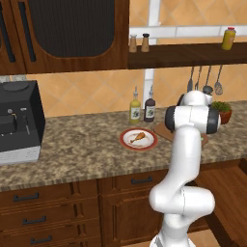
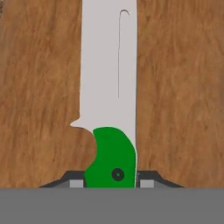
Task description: Pick up the knife from the drawer and place it on the cutting board. Then place the meat from the plate to the cutting board.
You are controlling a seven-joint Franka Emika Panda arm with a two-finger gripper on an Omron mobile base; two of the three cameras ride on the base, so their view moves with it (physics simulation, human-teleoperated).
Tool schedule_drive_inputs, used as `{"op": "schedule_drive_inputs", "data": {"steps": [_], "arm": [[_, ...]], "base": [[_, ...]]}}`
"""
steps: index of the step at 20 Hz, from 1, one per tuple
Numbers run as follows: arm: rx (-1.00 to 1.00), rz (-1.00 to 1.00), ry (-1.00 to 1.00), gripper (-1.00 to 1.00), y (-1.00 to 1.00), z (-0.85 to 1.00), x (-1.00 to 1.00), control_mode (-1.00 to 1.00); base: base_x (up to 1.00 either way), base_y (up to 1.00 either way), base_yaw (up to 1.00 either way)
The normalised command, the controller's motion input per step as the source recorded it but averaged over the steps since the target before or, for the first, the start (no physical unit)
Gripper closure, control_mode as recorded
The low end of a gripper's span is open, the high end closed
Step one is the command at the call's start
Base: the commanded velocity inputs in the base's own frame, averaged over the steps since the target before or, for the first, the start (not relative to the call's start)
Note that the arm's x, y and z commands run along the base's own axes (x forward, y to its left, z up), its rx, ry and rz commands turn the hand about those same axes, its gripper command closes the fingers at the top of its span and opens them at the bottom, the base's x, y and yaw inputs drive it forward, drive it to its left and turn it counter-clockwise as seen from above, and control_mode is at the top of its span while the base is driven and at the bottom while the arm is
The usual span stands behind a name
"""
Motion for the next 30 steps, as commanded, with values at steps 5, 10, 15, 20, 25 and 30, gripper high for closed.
{"op": "schedule_drive_inputs", "data": {"steps": [5,10,15,20,25,30], "arm": [[-0.03,0.00,0.00,-1.00,0.15,0.03,0.00,-1.00],[-0.02,0.00,-0.03,-1.00,0.23,0.31,-0.14,-1.00],[0.00,0.00,-0.13,-1.00,0.34,0.54,-0.84,-1.00],[0.00,-0.06,-0.11,-1.00,0.69,0.44,-0.73,-1.00],[0.00,-0.32,-0.09,-1.00,1.00,0.42,-0.63,-1.00],[0.00,-0.42,0.00,-1.00,1.00,0.39,-0.68,-1.00]], "base": [[0.00,0.00,0.00],[0.00,0.00,0.00],[0.00,0.00,0.00],[0.00,0.00,0.00],[0.00,0.00,0.00],[0.00,0.00,0.00]]}}
